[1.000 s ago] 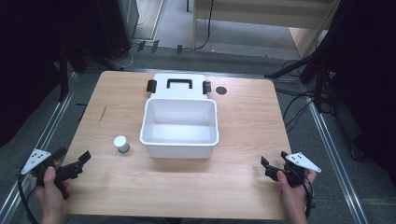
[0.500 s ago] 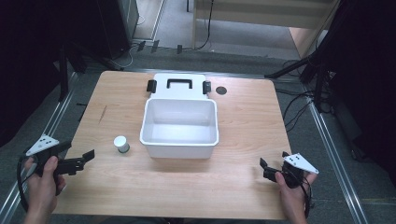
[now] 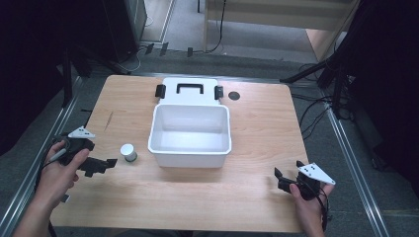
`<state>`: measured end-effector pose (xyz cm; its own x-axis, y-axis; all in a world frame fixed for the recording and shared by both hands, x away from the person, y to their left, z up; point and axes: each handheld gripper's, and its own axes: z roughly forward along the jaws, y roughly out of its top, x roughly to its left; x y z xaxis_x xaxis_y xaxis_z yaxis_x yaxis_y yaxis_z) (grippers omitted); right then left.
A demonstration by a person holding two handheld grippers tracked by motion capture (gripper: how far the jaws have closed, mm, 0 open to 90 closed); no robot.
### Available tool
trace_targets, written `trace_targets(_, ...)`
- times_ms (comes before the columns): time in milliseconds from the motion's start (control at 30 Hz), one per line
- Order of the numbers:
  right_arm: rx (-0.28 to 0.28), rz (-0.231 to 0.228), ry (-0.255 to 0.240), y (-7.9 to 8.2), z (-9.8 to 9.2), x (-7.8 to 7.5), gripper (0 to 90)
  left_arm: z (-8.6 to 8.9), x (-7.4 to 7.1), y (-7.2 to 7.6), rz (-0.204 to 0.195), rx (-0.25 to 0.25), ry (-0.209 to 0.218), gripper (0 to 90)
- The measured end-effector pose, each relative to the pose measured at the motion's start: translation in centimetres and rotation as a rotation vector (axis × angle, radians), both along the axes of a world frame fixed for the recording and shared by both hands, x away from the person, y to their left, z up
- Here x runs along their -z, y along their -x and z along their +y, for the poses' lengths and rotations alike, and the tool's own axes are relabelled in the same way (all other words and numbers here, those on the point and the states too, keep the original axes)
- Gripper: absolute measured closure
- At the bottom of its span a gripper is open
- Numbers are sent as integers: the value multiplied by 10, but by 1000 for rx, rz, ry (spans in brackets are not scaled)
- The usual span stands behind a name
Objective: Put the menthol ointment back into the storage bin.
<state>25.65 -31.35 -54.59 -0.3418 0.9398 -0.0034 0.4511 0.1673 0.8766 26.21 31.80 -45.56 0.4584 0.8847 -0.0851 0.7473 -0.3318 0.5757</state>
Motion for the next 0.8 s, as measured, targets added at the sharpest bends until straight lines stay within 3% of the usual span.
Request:
trace_targets(100,2,14,-18,-2,-2,0,125,-6,-4,-7,31,13,-36,0)
trace_targets(200,-3,24,-13,-3,-2,0,126,-16,-6,-14,84,29,-106,0)
trace_targets(367,-11,28,0,-3,0,0,127,-22,-7,-20,128,25,-139,40)
trace_targets(433,-11,30,-5,-3,-1,0,128,-29,-4,-26,181,32,-183,56)
trace_targets(500,-13,27,-11,-3,-2,0,128,-33,-1,-29,207,41,-209,62)
trace_targets(567,-10,25,-17,-3,-2,0,129,-37,2,-32,228,48,-214,80)
trace_targets(633,-11,27,-17,-3,-2,0,129,-39,3,-36,222,55,-226,141)
trace_targets(800,-18,30,-15,-3,-2,0,130,-43,6,-43,255,73,-231,153)
